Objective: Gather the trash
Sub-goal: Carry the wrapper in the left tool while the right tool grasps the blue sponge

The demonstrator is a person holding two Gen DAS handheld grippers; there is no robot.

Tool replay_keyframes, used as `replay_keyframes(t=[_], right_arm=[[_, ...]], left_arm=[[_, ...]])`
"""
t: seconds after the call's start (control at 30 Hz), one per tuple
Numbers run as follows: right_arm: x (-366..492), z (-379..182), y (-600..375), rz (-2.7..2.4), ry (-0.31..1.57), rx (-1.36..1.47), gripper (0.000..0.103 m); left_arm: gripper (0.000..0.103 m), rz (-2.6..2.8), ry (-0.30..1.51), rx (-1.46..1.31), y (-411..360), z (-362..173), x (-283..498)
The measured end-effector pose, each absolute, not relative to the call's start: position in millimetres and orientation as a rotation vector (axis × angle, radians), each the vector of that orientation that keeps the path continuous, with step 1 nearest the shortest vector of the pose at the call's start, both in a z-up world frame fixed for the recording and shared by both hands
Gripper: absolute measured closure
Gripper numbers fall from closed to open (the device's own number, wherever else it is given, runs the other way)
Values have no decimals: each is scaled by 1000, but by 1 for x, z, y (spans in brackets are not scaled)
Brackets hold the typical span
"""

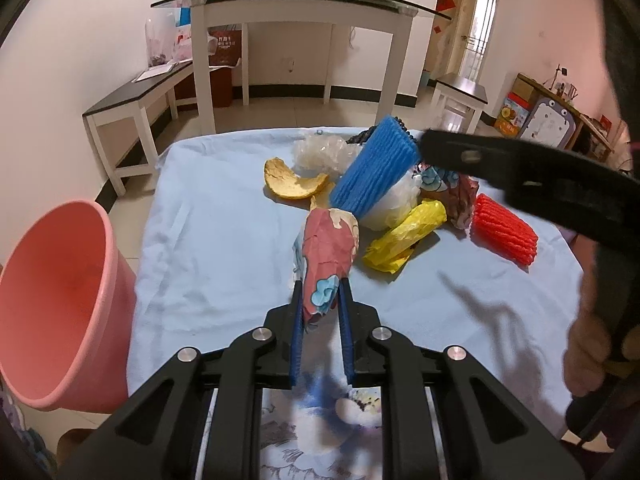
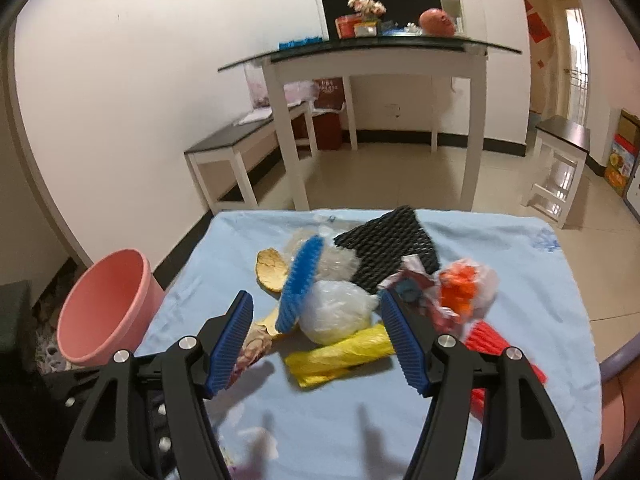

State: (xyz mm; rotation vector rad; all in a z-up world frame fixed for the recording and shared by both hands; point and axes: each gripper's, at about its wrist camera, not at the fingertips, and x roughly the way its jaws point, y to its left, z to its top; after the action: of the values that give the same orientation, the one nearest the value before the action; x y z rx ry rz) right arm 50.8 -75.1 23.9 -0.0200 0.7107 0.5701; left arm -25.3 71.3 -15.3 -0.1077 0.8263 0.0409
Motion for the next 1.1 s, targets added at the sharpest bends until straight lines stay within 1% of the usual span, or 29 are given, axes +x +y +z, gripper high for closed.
replay_keyframes(t=[0.07, 0.17, 0.23, 0.27, 0.33, 0.47, 0.77, 1.1], right_arm=[[55, 19, -64, 564, 737, -25, 38], [61, 11, -53, 553, 763, -22, 46], [64, 7, -47, 550, 780, -17, 60], [66, 5, -45, 548, 791, -13, 66], [69, 1, -44, 546, 817, 1, 96], [67, 1, -52, 533, 836, 42, 96], [38, 26, -70, 487, 763, 48, 96], [9, 47, -51, 448, 699, 0, 96]], left_arm=[[87, 45, 823, -102, 72, -15, -26], [87, 49, 825, -96, 74, -17, -26], [87, 54, 829, -95, 76, -19, -26], [87, 56, 830, -93, 76, -20, -26], [87, 59, 831, -89, 77, -21, -26], [87, 63, 823, -84, 80, -21, -29], [87, 69, 787, -104, 88, -11, -43], [87, 100, 706, -105, 110, 12, -73]])
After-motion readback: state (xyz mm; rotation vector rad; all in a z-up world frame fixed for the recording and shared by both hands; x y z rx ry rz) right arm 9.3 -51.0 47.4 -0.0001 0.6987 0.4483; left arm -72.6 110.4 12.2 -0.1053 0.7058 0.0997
